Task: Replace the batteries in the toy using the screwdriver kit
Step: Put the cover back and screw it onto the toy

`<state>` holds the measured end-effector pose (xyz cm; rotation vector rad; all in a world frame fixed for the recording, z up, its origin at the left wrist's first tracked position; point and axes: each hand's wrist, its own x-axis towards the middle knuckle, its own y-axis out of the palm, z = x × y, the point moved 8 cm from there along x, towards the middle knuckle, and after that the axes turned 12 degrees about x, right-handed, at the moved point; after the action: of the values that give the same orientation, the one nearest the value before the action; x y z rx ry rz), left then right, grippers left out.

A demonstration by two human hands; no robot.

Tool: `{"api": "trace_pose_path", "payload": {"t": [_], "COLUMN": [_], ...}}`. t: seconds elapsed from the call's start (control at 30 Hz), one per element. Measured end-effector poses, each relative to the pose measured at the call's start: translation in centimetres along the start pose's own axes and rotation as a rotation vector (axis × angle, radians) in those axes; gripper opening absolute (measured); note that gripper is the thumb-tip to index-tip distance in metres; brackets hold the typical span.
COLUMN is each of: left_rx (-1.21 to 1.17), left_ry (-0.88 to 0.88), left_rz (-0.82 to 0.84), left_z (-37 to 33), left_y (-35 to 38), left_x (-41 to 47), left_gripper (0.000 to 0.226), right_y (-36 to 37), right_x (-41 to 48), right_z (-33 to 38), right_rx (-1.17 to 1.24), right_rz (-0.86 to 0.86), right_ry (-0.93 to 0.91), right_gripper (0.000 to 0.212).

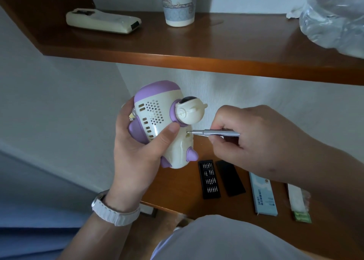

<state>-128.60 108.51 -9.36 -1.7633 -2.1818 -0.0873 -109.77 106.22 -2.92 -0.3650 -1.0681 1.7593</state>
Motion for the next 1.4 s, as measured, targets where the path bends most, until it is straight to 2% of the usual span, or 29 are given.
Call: {"api": "trace_pose_path", "payload": {"t": [0.2, 0.27, 0.4, 0.47, 0.63, 0.87, 0.93, 1.07, 1.2, 1.4], "left_rx": [-0.004, -0.008, -0.014, -0.009, 0.008, -0.003, 0.01, 0.0, -0.003, 0.027], "left_ry": [-0.055, -0.07, -0.094, -0.107, -0.134, -0.16, -0.16, -0.167, -0.195, -0.177], "left_rz": [0.014, 0.022, 0.045, 0.048, 0.048, 0.051, 0.065, 0.09, 0.097, 0.144], "left_z": [1.0, 1.3, 1.9, 2.2, 3.0, 4.1, 4.4, 5.1, 6.1, 6.6], "left_y": [0.0, -0.1, 0.0, -0.1, -0.4, -0.4, -0.4, -0.2, -0.2, 0.1], "left_x": [-0.2, -0.2, -0.4, -0.4, -0.4, 0.1, 0.2, 0.5, 0.7, 1.4], "left_gripper": [0.075, 0.077, 0.069, 0.064, 0.068, 0.072, 0.072, 0.071, 0.077, 0.057], "right_y": [1.0, 1.2, 1.6, 1.7, 2.4, 2.8, 3.1, 3.6, 4.1, 4.8], "right_x": [0.3, 0.3, 0.3, 0.5, 1.1, 1.8, 2.0, 2.2, 2.3, 2.7], "right_z": [-0.4, -0.4, -0.5, -0.6, -0.8, -1.6, -1.7, -2.2, -2.5, -3.2], "right_rx": [-0.006, 0.017, 0.026, 0.026, 0.008, 0.063, 0.074, 0.082, 0.081, 0.059], "right_rz": [0.051, 0.056, 0.076, 0.081, 0.102, 0.107, 0.103, 0.107, 0.113, 0.095], "right_ry": [0.021, 0.029, 0.037, 0.027, 0.027, 0.062, 0.076, 0.11, 0.129, 0.166], "right_gripper": [0.038, 0.035, 0.011, 0.015, 0.004, 0.033, 0.031, 0.008, 0.011, 0.009]}}
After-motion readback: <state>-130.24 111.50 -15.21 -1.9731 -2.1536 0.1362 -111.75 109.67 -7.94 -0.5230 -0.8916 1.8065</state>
